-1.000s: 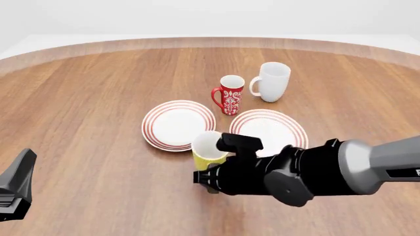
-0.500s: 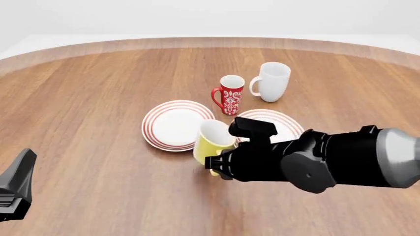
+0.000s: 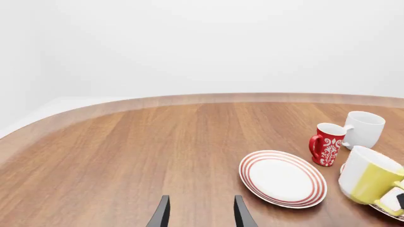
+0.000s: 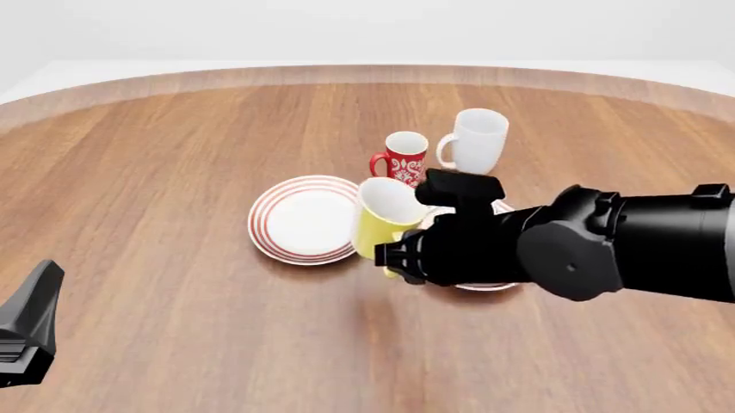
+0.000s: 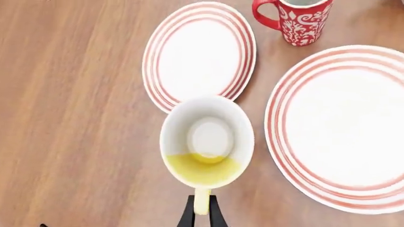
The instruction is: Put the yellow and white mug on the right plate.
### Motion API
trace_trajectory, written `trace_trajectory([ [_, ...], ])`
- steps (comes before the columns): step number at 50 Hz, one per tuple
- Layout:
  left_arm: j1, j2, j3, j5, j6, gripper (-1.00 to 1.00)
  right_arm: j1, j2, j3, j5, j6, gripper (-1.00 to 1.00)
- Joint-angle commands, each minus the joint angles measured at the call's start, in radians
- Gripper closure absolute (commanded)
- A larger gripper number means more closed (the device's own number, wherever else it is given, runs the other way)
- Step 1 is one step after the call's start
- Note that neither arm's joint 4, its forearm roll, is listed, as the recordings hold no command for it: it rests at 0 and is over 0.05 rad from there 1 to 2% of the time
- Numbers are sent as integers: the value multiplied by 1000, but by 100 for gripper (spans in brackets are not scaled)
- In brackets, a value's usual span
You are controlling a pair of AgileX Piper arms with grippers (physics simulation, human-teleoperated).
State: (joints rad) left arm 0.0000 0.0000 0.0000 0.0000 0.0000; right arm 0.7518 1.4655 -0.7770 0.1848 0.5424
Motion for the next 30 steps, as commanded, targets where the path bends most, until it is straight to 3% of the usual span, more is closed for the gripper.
trace_trajectory([
  [1, 0, 0, 0, 0, 0, -100, -61, -41, -31, 70, -87, 100],
  [9, 0, 0, 0, 0, 0, -100, -99, -47, -15, 74, -124, 100],
  [11, 0, 0, 0, 0, 0, -100, -116, -43, -15, 89, -167, 100],
  [30, 0, 0, 0, 0, 0, -100, -114, -49, -12, 86, -164, 100],
])
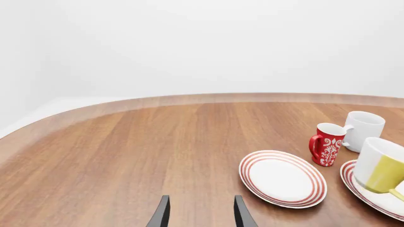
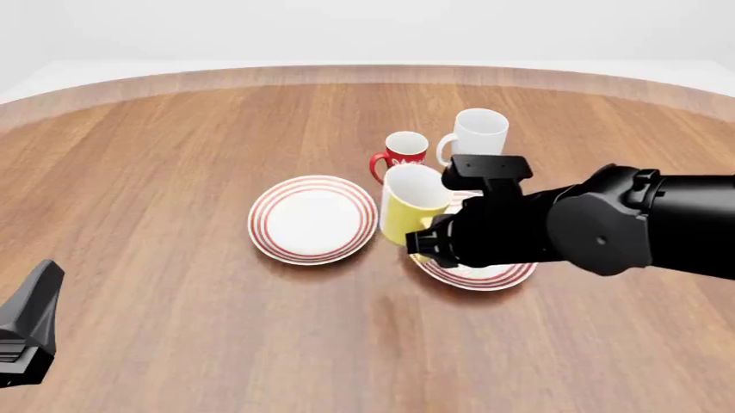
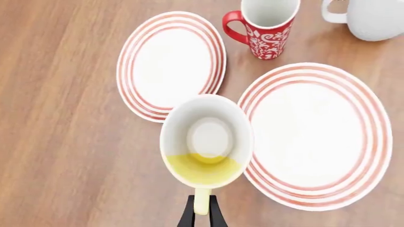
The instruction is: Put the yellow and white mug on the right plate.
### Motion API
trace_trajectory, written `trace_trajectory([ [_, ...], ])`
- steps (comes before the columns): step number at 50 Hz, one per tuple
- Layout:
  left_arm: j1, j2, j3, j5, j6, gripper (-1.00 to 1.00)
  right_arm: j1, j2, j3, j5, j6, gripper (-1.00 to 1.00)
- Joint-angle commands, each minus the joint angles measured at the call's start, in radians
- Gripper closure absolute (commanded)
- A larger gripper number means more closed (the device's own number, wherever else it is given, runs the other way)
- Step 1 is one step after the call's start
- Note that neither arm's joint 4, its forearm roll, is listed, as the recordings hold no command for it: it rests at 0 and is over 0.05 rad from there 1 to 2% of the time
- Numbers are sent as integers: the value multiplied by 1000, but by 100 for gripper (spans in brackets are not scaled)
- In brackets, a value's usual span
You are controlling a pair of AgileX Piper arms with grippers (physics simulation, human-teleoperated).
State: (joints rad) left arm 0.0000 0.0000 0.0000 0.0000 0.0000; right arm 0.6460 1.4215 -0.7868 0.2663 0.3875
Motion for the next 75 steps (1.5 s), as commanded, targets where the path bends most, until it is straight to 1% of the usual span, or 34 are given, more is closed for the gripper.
trace_trajectory([
  [1, 0, 0, 0, 0, 0, -100, -9, -5, -2, 4, -9, 100],
  [5, 0, 0, 0, 0, 0, -100, -23, -14, 5, 5, -10, 100],
  [9, 0, 0, 0, 0, 0, -100, -70, -26, 24, 8, -43, 100],
  [11, 0, 0, 0, 0, 0, -100, -76, -25, 20, 10, -50, 100],
  [13, 0, 0, 0, 0, 0, -100, -103, -23, 27, 11, -77, 100],
  [19, 0, 0, 0, 0, 0, -100, -122, -1, 49, -18, -81, 100],
  [22, 0, 0, 0, 0, 0, -100, -154, 2, 61, -31, -100, 100],
  [24, 0, 0, 0, 0, 0, -100, -163, -7, 54, -16, -106, 100],
  [26, 0, 0, 0, 0, 0, -100, -171, 4, 67, -40, -113, 100],
  [27, 0, 0, 0, 0, 0, -100, -182, -2, 63, -30, -120, 100],
  [28, 0, 0, 0, 0, 0, -100, -187, 5, 70, -46, -125, 100],
  [30, 0, 0, 0, 0, 0, -100, -194, 4, 60, -39, -130, 100],
  [31, 0, 0, 0, 0, 0, -100, -204, 12, 64, -50, -136, 100],
  [37, 0, 0, 0, 0, 0, -100, -218, 42, 72, -95, -149, 100],
  [39, 0, 0, 0, 0, 0, -100, -225, 41, 64, -89, -159, 100],
  [42, 0, 0, 0, 0, 0, -100, -228, 51, 65, -102, -165, 100],
  [44, 0, 0, 0, 0, 0, -100, -231, 50, 53, -89, -167, 100],
  [46, 0, 0, 0, 0, 0, -100, -231, 63, 66, -116, -172, 100],
  [47, 0, 0, 0, 0, 0, -100, -231, 69, 55, -109, -172, 100],
  [48, 0, 0, 0, 0, 0, -100, -235, 81, 69, -133, -175, 100],
  [50, 0, 0, 0, 0, 0, -100, -234, 81, 57, -121, -177, 100],
  [60, 0, 0, 0, 0, 0, -100, -280, 103, 58, -141, -212, 100],
  [67, 0, 0, 0, 0, 0, -100, -298, 120, 65, -162, -215, 100],
  [69, 0, 0, 0, 0, 0, -100, -301, 123, 64, -162, -198, 100],
  [70, 0, 0, 0, 0, 0, -100, -305, 121, 66, -165, -206, 100],
  [71, 0, 0, 0, 0, 0, -100, -305, 134, 77, -189, -204, 100],
  [72, 0, 0, 0, 0, 0, -100, -307, 127, 71, -175, -204, 100],
  [75, 0, 0, 0, 0, 0, -100, -309, 149, 80, -204, -204, 100],
])
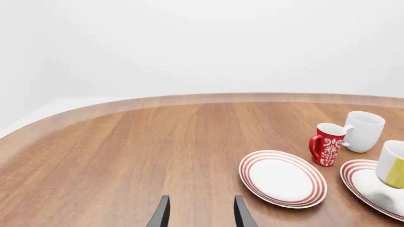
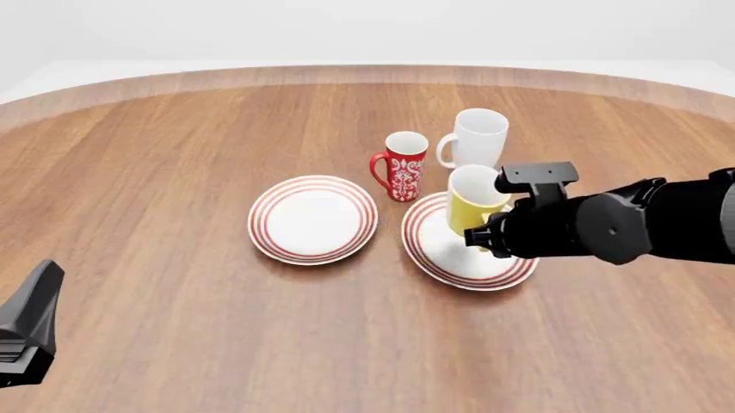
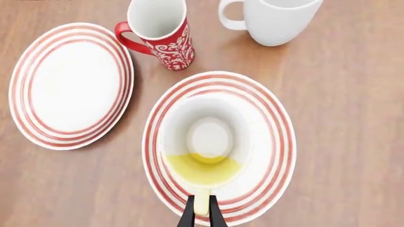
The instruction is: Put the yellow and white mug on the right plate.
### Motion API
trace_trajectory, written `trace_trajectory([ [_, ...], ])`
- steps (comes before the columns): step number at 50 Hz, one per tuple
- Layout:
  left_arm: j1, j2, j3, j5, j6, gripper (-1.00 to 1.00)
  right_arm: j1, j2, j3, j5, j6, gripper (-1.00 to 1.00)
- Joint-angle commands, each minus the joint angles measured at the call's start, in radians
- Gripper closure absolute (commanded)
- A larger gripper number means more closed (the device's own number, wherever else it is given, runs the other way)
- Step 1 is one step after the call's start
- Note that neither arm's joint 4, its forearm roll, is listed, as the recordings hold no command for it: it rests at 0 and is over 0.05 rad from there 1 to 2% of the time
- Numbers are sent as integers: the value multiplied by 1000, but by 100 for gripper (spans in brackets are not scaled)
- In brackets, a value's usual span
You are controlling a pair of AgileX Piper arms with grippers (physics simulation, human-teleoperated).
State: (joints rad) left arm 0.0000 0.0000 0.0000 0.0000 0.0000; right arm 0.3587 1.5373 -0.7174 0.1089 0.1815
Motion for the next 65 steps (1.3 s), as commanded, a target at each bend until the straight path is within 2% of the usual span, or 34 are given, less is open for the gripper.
trace_trajectory([
  [1, 0, 0, 0, 0, 0, -100, -20, 40, 8, -50, 6, 100],
  [16, 0, 0, 0, 0, 0, -100, -10, 83, -18, -58, 16, 100],
  [25, 0, 0, 0, 0, 0, -100, -26, 96, -10, -71, 4, 100],
  [26, 0, 0, 0, 0, 0, -100, -43, 90, -6, -68, -3, -100],
  [28, 0, 0, 0, 0, 0, -100, -41, 82, -21, -43, -3, -100],
  [45, 0, 0, 0, 0, 0, -100, -31, 24, 20, -23, -9, -100],
  [65, 0, 0, 0, 0, 0, -100, -13, -122, 67, 45, -1, -100],
])
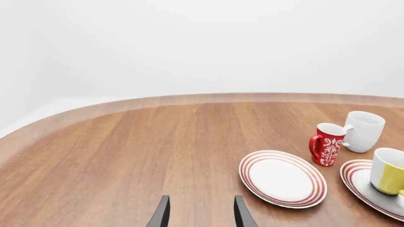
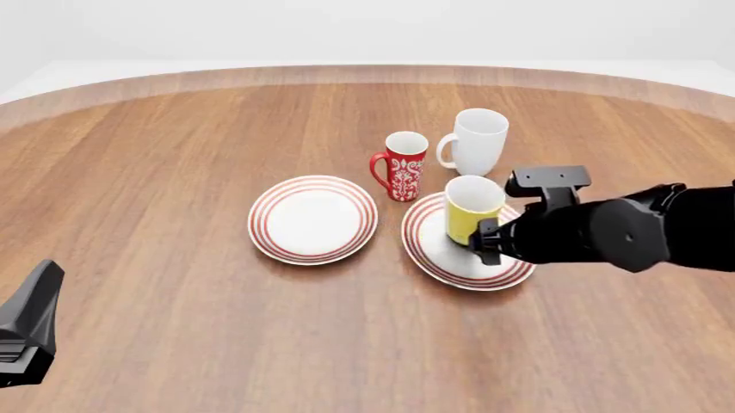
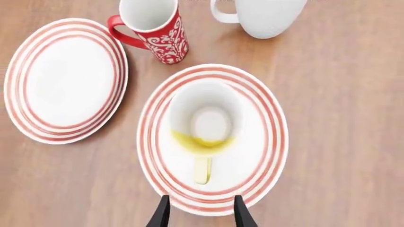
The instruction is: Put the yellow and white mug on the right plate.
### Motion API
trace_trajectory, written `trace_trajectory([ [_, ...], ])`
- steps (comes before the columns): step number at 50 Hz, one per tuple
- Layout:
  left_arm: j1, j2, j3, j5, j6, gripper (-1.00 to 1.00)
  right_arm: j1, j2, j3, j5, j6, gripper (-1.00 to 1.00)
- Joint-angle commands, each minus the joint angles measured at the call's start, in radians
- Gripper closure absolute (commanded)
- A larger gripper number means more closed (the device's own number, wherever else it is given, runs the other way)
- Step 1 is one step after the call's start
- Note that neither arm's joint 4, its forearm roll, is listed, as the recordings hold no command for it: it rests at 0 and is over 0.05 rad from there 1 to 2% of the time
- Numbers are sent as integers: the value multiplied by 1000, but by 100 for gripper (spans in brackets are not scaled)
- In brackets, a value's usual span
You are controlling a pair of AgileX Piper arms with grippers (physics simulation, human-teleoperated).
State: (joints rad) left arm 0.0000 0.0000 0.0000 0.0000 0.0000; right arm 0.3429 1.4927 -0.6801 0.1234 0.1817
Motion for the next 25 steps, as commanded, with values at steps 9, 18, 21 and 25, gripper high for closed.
trace_trajectory([
  [9, 0, 0, 0, 0, 0, -100, 7, -205, 55, 97, 1, -100],
  [18, 0, 0, 0, 0, 0, -100, 3, -318, 61, 162, -7, -100],
  [21, 0, 0, 0, 0, 0, -100, -4, -380, 62, 206, -5, -100],
  [25, 0, 0, 0, 0, 0, -100, -13, -424, 62, 234, -11, -100],
])
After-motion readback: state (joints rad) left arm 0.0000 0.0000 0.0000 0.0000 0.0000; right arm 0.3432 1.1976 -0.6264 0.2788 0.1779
